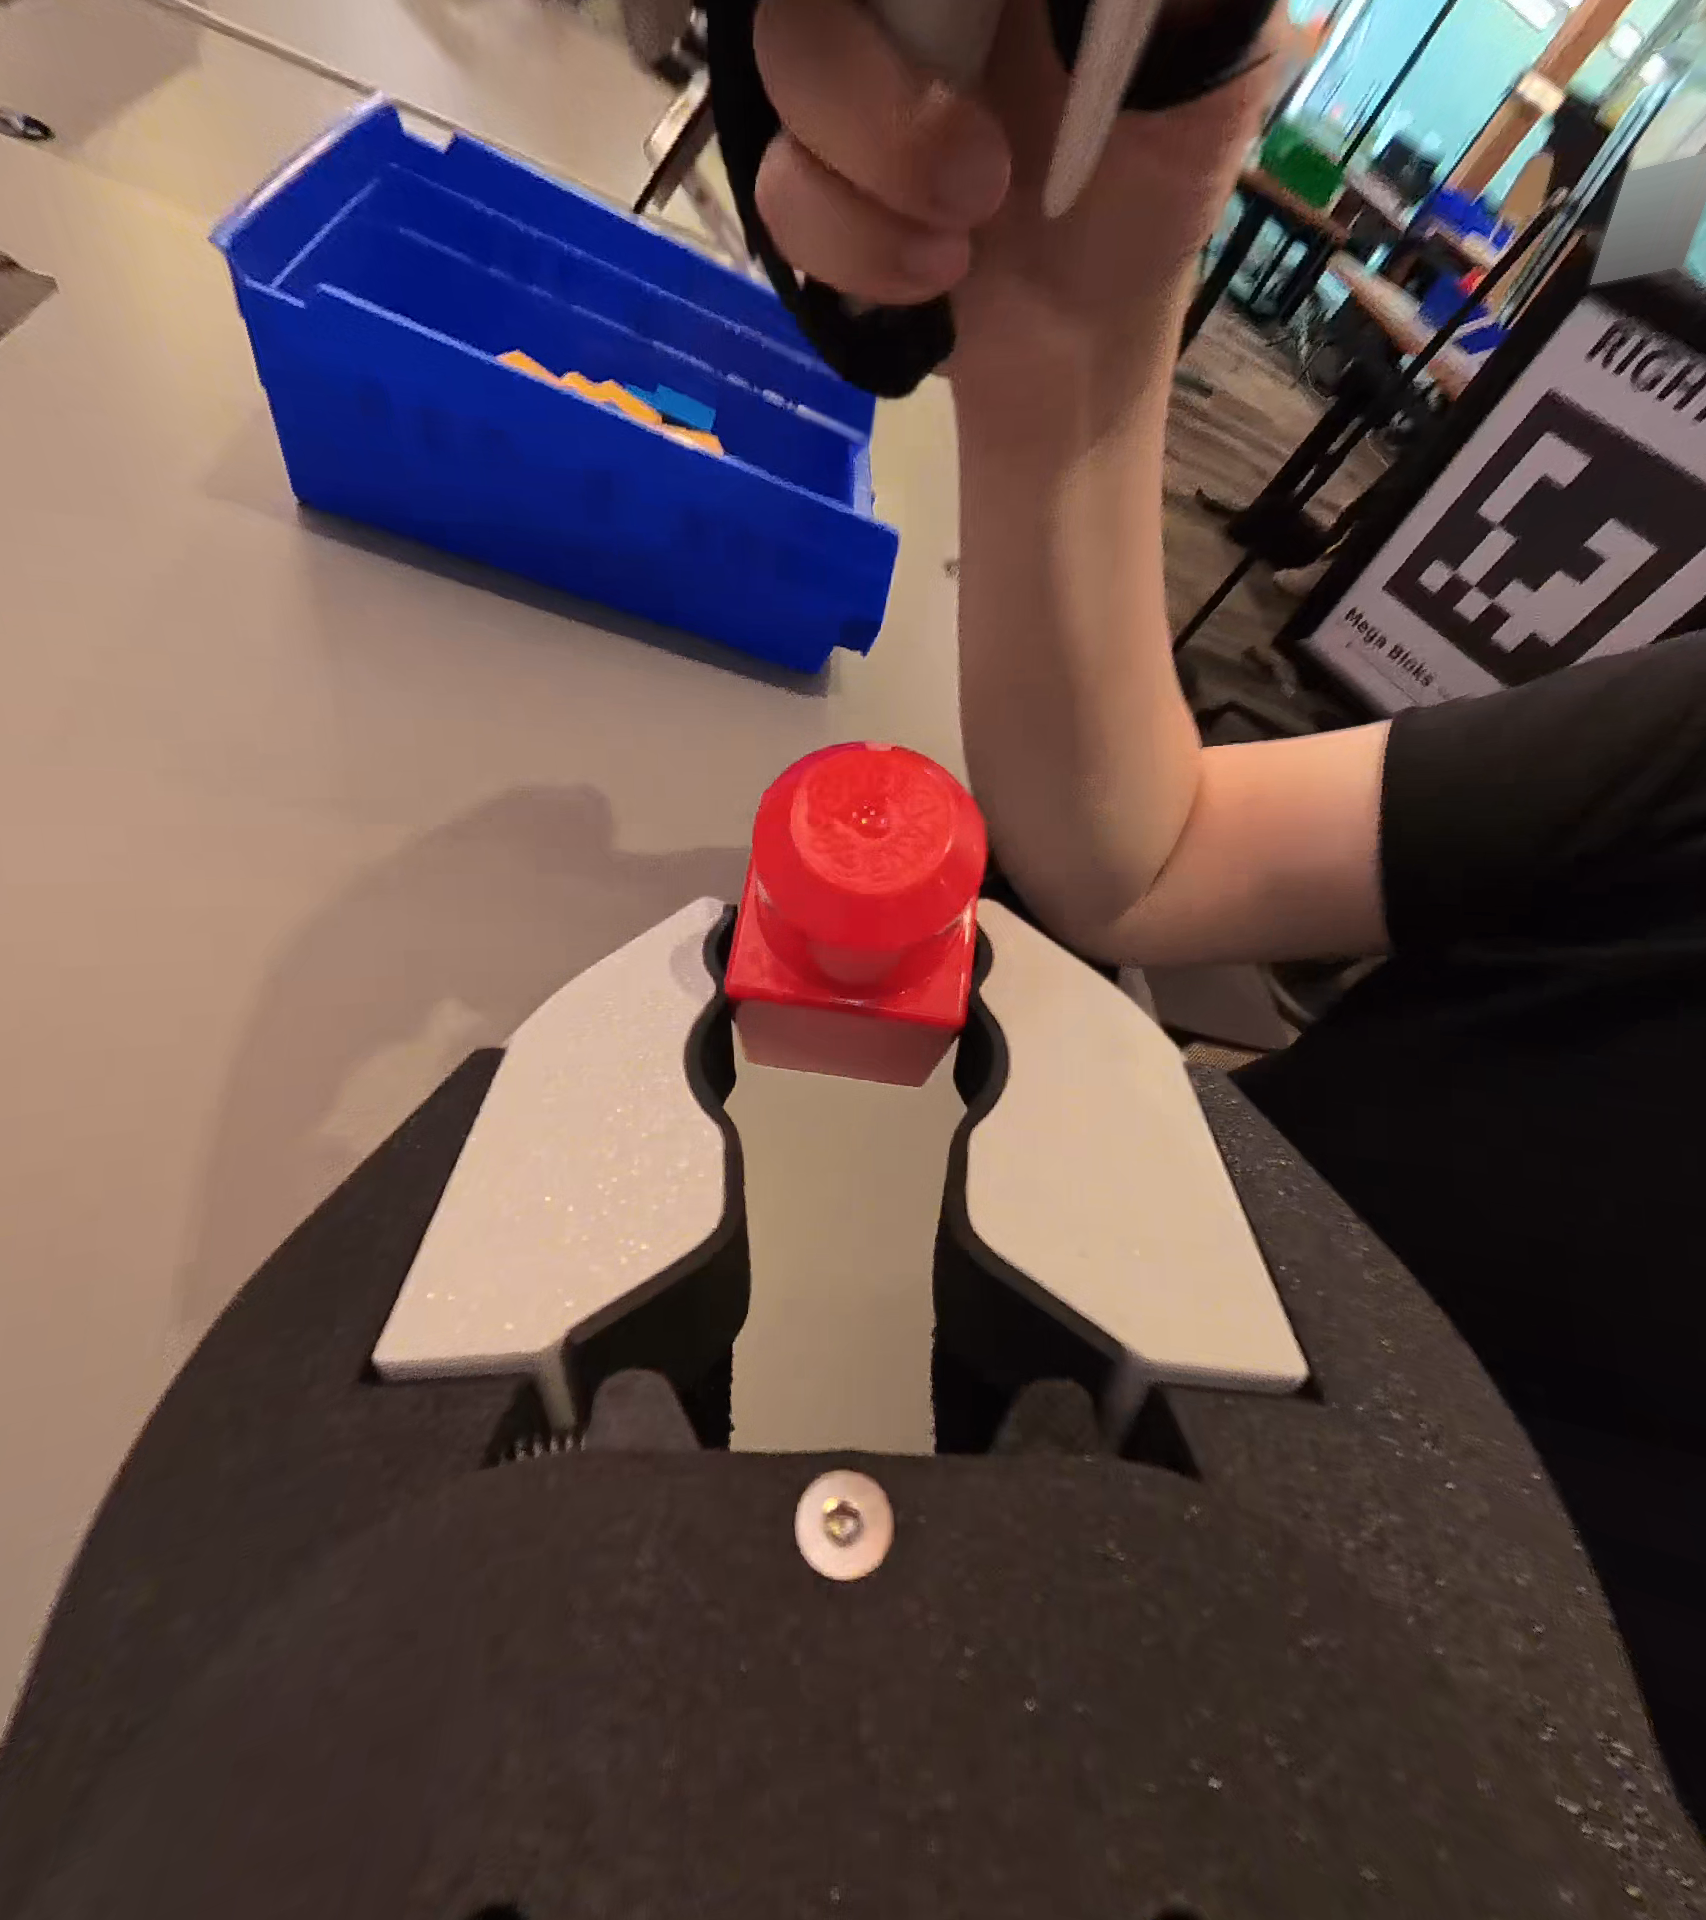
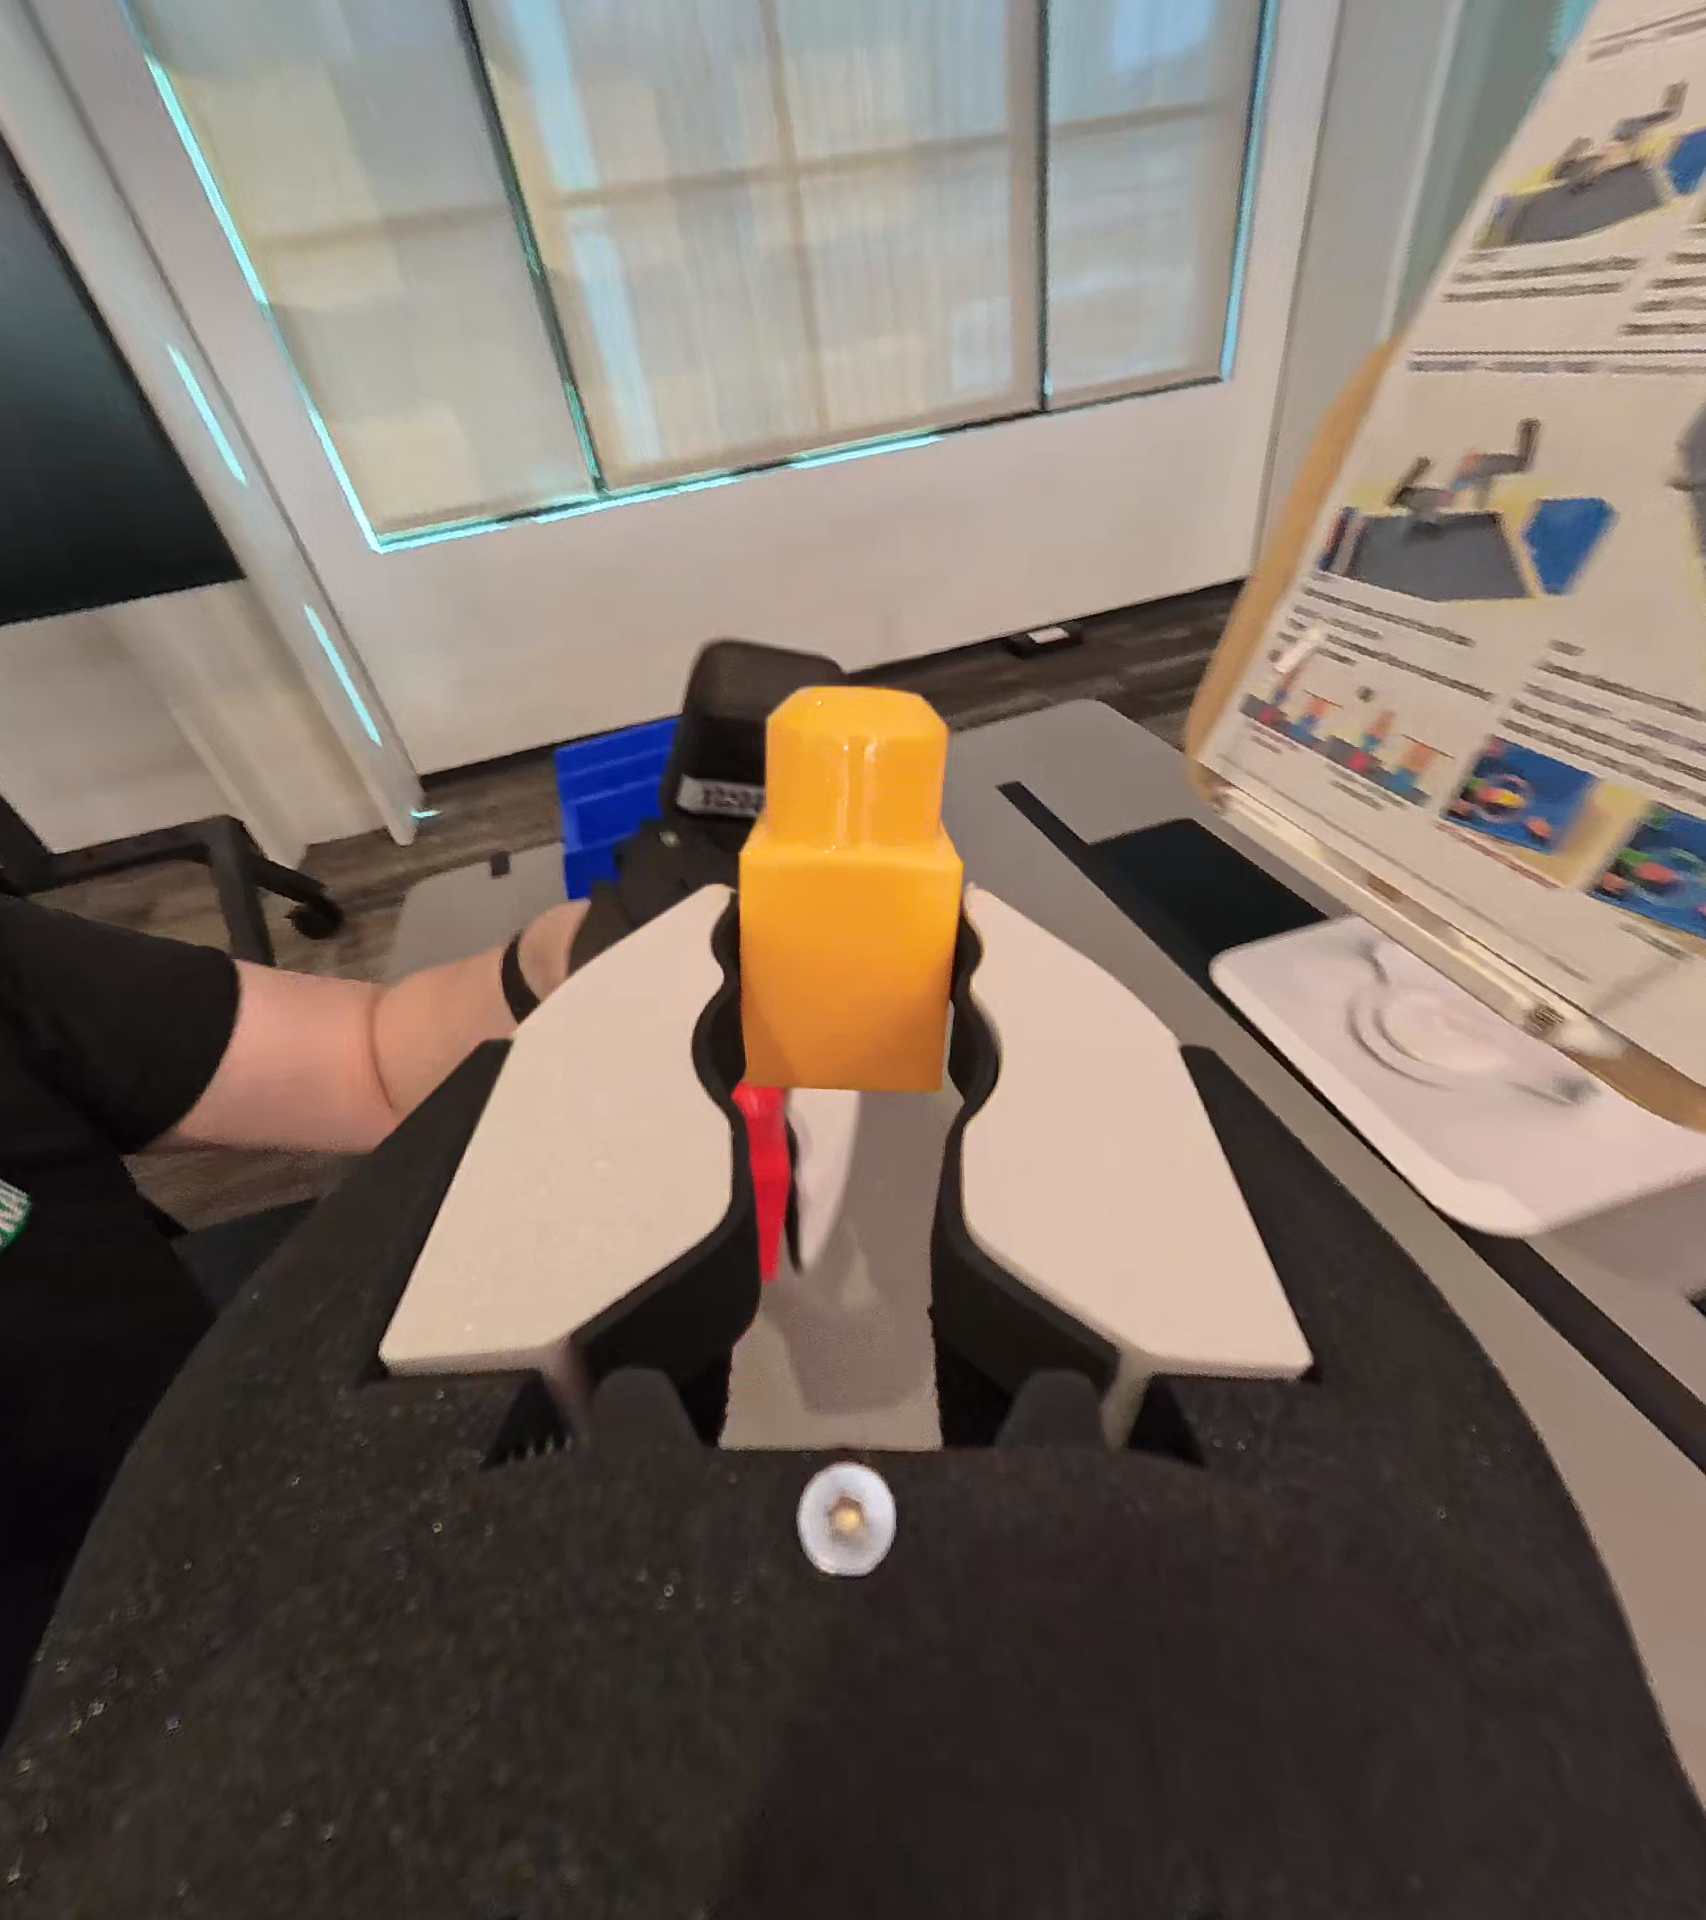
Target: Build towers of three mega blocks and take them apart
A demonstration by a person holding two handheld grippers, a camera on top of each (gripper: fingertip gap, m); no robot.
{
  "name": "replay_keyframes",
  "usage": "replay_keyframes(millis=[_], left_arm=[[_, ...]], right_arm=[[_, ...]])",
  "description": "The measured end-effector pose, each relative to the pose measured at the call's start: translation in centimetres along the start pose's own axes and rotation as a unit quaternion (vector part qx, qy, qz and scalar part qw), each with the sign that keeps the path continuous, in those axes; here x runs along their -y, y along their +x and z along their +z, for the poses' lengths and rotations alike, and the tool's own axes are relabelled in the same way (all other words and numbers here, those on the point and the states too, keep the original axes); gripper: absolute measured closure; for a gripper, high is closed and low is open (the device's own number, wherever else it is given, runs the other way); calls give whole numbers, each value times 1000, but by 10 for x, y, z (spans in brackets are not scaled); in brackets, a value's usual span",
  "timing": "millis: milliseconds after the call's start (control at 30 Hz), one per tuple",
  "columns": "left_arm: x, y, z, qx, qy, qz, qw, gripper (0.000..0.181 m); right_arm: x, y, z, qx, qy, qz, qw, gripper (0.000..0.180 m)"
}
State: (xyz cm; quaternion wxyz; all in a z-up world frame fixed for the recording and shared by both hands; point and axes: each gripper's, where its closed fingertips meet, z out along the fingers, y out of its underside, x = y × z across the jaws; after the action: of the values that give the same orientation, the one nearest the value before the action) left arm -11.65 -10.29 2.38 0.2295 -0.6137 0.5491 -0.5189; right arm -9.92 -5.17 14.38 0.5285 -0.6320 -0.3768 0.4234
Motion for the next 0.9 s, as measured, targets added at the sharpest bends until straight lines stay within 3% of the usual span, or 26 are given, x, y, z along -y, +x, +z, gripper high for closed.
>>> replay_keyframes(millis=[67, 167, 233, 333, 367, 433, 567, 633, 700, 733, 800, 900], left_arm=[[8, 4, -8, -10, 25, -7, 1000, 141], [16, 8, -21, -7, 40, 4, 999, 141], [20, 12, -28, -6, 47, 12, 999, 141], [24, 13, -35, -1, 55, 16, 998, 141], [25, 13, -37, 0, 57, 15, 998, 141], [27, 13, -40, 2, 63, 13, 998, 141], [27, 11, -42, 5, 67, 8, 998, 141], [27, 10, -42, 7, 69, 4, 998, 141], [29, 8, -43, 8, 75, 1, 997, 141], [30, 8, -44, 9, 80, 1, 997, 141], [32, 7, -47, 12, 87, 0, 996, 141], [32, 2, -50, 29, 86, 2, 996, 141]], right_arm=[[0, 21, -35, -70, -10, -10, 997, 144], [-26, 76, -138, -274, -62, 11, 960, 144], [-80, 109, -223, -408, -128, 91, 899, 144], [-173, 126, -326, -529, -185, 269, 784, 144], [-195, 126, -343, -537, -191, 300, 765, 144], [-219, 133, -358, -536, -171, 333, 757, 143], [-239, 150, -368, -554, -146, 370, 731, 141], [-236, 152, -371, -571, -147, 367, 720, 118], [-214, 151, -371, -589, -136, 337, 722, 113], [-192, 151, -364, -590, -119, 305, 738, 114], [-136, 147, -329, -554, -73, 219, 800, 118], [-51, 114, -234, -403, 0, 91, 910, 122]])
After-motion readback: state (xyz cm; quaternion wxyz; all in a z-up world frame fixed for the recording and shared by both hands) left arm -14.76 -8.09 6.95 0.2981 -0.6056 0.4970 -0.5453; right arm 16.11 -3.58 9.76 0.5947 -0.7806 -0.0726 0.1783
